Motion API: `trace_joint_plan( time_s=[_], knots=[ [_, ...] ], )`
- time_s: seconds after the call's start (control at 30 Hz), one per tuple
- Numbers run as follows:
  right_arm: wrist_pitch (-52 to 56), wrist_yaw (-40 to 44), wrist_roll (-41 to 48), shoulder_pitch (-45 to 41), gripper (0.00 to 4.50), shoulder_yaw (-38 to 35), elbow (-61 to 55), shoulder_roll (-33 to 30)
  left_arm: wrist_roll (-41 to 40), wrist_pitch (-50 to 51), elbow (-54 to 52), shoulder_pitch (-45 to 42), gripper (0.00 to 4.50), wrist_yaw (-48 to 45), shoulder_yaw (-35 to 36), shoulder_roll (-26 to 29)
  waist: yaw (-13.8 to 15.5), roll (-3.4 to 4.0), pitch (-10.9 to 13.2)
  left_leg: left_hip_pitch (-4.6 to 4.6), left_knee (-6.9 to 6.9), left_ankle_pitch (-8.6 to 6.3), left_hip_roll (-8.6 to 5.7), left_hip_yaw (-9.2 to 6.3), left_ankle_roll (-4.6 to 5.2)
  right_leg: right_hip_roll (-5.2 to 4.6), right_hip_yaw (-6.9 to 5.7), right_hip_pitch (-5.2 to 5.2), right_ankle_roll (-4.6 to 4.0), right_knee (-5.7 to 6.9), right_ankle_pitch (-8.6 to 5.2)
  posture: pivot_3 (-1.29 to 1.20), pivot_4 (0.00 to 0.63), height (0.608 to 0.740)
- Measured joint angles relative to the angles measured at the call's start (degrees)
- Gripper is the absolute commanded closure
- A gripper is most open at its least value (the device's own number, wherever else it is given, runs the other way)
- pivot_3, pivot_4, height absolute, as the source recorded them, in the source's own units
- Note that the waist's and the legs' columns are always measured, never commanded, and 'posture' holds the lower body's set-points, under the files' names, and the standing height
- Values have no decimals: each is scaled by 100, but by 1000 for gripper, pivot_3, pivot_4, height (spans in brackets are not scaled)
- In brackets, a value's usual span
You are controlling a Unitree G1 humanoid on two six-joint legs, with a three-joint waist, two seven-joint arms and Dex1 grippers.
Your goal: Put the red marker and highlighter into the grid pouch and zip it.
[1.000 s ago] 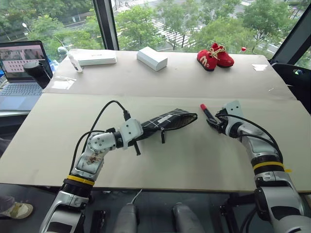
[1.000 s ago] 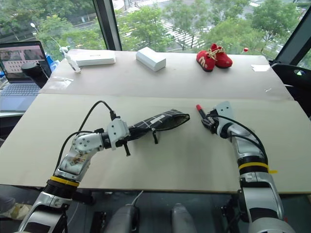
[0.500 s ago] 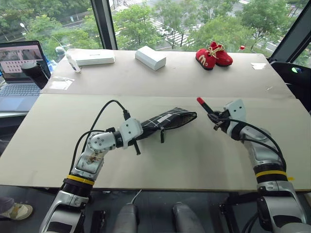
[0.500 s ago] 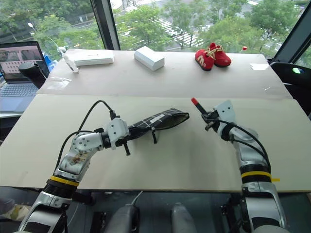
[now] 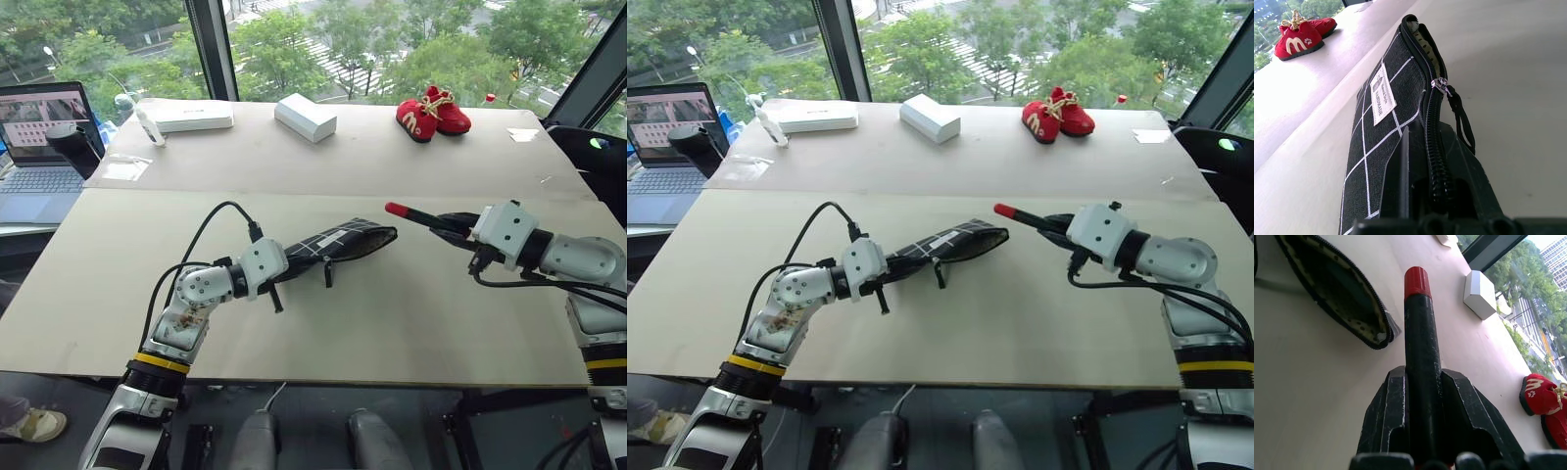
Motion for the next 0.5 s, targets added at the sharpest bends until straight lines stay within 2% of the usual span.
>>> trace_joint_plan(
  time_s=[0.5],
  knots=[
    [-75, 57, -365, 233, 3906, 352, -309, 7, 0, 0, 1, -7, 4500, -30, 0, 0, 6, 0, 0, 1, 0, 0, 0, 0, 0, 0, 0, 0, 0, 0, 0, 0, 150, 729]
  ],
)
